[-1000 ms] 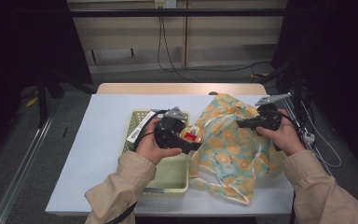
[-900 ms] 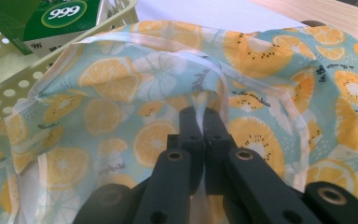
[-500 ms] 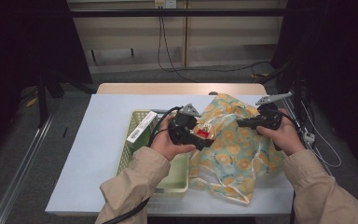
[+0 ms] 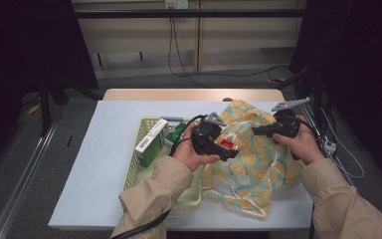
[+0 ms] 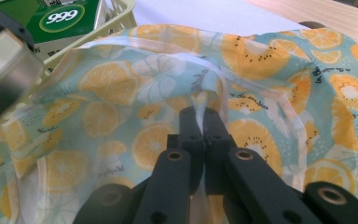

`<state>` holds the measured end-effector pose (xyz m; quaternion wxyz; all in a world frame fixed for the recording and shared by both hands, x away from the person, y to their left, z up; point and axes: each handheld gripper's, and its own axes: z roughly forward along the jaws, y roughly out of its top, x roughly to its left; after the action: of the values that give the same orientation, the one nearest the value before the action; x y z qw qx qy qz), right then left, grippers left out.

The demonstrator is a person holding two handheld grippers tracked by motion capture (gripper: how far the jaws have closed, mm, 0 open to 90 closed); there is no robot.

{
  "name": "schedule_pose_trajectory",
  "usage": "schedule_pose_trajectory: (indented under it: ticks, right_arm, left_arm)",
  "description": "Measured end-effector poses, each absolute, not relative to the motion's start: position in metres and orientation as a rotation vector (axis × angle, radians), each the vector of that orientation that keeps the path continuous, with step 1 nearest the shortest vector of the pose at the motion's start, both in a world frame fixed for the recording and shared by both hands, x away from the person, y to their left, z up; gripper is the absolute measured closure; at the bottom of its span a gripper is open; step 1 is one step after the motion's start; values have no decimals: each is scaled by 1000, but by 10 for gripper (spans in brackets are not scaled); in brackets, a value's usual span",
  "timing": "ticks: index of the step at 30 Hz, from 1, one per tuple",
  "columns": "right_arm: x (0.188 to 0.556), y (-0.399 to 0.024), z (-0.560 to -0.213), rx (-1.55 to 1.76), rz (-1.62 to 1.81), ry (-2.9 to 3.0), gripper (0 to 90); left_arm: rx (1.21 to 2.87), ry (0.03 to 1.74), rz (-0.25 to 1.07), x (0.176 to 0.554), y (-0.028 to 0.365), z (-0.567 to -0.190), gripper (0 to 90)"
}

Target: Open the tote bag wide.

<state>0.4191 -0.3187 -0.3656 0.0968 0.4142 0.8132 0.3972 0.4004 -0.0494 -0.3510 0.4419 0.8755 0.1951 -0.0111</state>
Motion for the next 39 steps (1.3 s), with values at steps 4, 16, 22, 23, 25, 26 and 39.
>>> schedule_pose_trajectory:
  ticks: [4,16,22,23,25,26,39]
  right_arm:
    - [420,-319,-362,1227,1177,2402,895]
    - [422,-319,-361,1238,1188,2387,895]
    - [422,-318,-354,1239,1204,2369,895]
    - [422,-318,-353,1241,1205,2368,895]
    - [423,-317,-350,1240,1209,2368,895]
    - [423,-317,-349,1236,1212,2365,895]
    - [421,-318,-343,1224,1215,2367,895]
  left_arm:
    - [2175,463,-44,399,-61,-354,208]
    - [2224,457,-46,406,-86,-371,208]
    - [2229,461,-54,410,-95,-378,208]
    - [2237,462,-43,411,-96,-379,207]
    - [2247,473,-38,413,-98,-382,207]
    - [2247,482,-32,414,-98,-383,207]
    - [2261,529,27,425,-97,-383,207]
